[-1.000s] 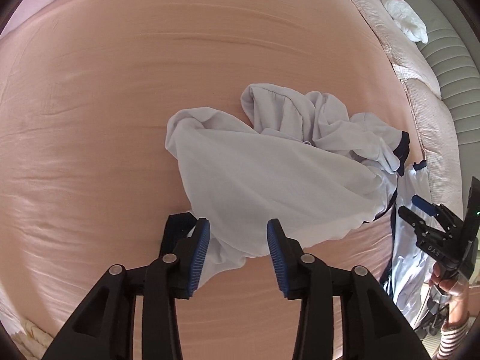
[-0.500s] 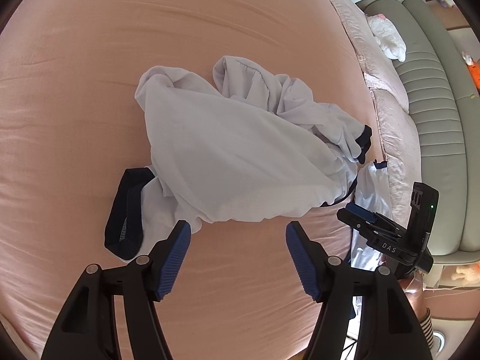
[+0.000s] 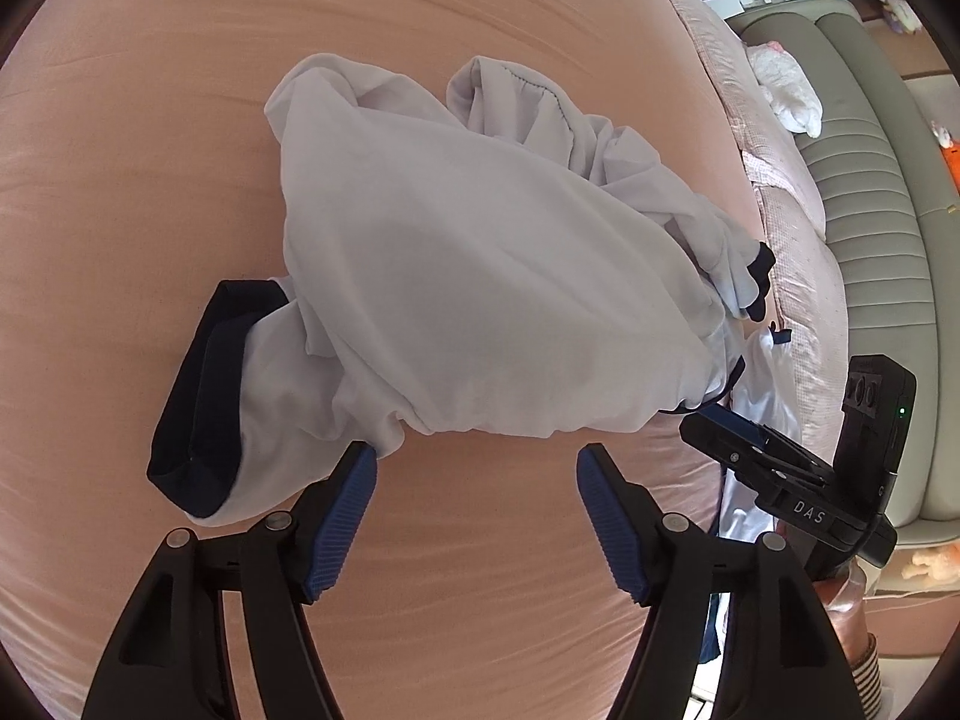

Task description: Fold clothes

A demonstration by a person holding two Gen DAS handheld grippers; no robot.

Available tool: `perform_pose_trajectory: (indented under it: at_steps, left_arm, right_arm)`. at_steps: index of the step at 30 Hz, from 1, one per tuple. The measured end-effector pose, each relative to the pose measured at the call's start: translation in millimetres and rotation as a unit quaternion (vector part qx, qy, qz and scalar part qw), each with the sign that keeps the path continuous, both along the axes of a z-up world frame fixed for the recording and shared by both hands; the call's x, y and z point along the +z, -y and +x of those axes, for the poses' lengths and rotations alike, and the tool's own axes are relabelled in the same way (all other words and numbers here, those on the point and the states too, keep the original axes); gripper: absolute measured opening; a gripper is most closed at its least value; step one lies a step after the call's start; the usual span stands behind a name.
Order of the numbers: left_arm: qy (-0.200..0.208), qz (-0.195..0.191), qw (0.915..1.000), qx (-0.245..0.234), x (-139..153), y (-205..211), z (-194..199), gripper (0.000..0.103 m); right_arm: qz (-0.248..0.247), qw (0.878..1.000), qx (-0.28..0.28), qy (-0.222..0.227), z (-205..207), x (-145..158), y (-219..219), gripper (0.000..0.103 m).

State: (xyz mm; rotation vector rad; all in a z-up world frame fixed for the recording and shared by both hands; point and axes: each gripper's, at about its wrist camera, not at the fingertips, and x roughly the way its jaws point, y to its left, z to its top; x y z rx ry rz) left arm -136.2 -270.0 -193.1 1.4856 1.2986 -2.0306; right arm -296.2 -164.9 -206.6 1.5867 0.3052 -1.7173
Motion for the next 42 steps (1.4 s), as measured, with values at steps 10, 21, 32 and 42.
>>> perform_pose_trajectory:
  at_steps: [10,21,32,42]
  left_arm:
    - [0.016,0.01,0.9995,0.025,-18,3,-13,0.068]
    - [0.014,-0.035,0.9993,0.007,-16,1,-31,0.066]
    - [-0.01,-0.061,0.9981,0.002,-2,2,-36,0.044]
    - [-0.033,-0.091,0.9951,0.019,36,32,-45,0.041]
  right_arm:
    - [-0.042,0.997,-0.059,0.04,-13,-9,-2,0.067]
    - [-0.078,0.995,-0.06,0.026,-14,-6,1,0.065]
    - [-0.08,0.994,-0.044,0.053,-4,6,-6,0.024]
    - [-0.125,0.989,-0.043,0.07,7,40,-20,0.023]
